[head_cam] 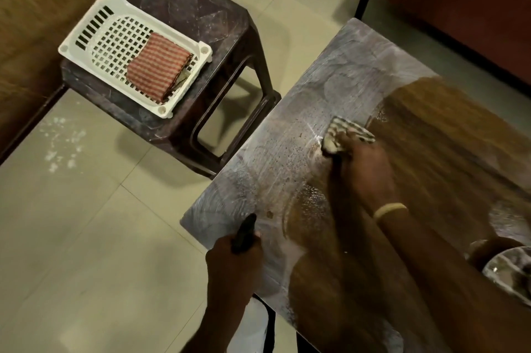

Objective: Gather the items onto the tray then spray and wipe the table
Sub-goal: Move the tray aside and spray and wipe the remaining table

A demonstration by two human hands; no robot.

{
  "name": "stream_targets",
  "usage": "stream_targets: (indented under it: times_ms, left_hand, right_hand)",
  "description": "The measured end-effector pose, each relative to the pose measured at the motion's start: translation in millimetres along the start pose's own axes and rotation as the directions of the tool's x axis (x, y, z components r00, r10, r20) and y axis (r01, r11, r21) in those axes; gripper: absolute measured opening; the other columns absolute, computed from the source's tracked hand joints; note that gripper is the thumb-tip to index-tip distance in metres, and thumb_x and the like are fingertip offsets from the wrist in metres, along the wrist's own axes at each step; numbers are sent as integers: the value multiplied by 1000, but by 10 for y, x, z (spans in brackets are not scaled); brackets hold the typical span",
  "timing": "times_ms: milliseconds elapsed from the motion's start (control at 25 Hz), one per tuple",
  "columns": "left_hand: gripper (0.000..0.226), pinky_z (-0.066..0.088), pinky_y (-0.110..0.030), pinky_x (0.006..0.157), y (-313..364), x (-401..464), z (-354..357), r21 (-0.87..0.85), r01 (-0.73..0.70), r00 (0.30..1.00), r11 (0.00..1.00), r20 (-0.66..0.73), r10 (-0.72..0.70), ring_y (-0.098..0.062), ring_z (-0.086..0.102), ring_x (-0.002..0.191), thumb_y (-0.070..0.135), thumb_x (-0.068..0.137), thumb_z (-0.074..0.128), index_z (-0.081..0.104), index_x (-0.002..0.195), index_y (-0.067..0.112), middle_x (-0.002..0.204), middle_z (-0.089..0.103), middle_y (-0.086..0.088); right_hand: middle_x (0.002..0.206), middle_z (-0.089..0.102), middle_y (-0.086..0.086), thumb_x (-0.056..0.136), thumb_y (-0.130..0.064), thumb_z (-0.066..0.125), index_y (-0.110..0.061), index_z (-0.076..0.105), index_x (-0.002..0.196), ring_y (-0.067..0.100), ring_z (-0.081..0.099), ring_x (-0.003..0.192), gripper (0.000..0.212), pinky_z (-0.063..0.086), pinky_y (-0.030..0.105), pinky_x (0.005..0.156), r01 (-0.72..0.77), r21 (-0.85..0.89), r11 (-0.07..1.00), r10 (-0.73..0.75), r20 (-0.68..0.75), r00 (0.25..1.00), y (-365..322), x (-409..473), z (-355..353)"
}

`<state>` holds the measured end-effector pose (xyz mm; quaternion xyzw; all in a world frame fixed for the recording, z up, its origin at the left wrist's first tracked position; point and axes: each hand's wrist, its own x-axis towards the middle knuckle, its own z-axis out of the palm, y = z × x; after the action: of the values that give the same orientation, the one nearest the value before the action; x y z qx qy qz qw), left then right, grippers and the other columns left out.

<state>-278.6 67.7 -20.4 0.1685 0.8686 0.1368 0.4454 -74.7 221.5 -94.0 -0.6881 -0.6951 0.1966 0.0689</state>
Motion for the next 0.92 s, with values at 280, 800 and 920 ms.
stream_targets:
  times_ms: [280, 800, 920]
  left_hand:
    - [25, 45, -24, 53, -100, -166, -52, -40, -53, 998, 998, -23, 52, -11, 56, 55, 25, 96, 54, 69, 115, 28, 68, 67, 0]
    - [20, 54, -36, 60, -255, -163, -29, -326, 109, 984, 939, -101, -149, -24, 59, 54, 22, 95, 54, 71, 95, 32, 61, 63, -7]
    - [35, 48, -22, 46, -285, -113, -55, -352, 97, 990, 931, -63, -127, -22, 64, 58, 25, 98, 51, 60, 129, 37, 75, 68, -7]
  right_hand:
    - [144, 51, 5, 87, -17, 62, -28, 46, 141, 29, 57, 110, 58, 53, 38, 81, 476, 109, 872, -477, 403, 781, -460, -1343, 302]
    - [137, 56, 5, 90, -22, 64, -27, 53, 135, 30, 57, 107, 46, 54, 43, 85, 453, 69, 889, -448, 345, 825, -710, -719, 351]
    - [140, 56, 6, 86, -16, 67, -31, 55, 135, 30, 58, 112, 52, 50, 33, 86, 428, 76, 901, -419, 409, 810, -276, -915, 146]
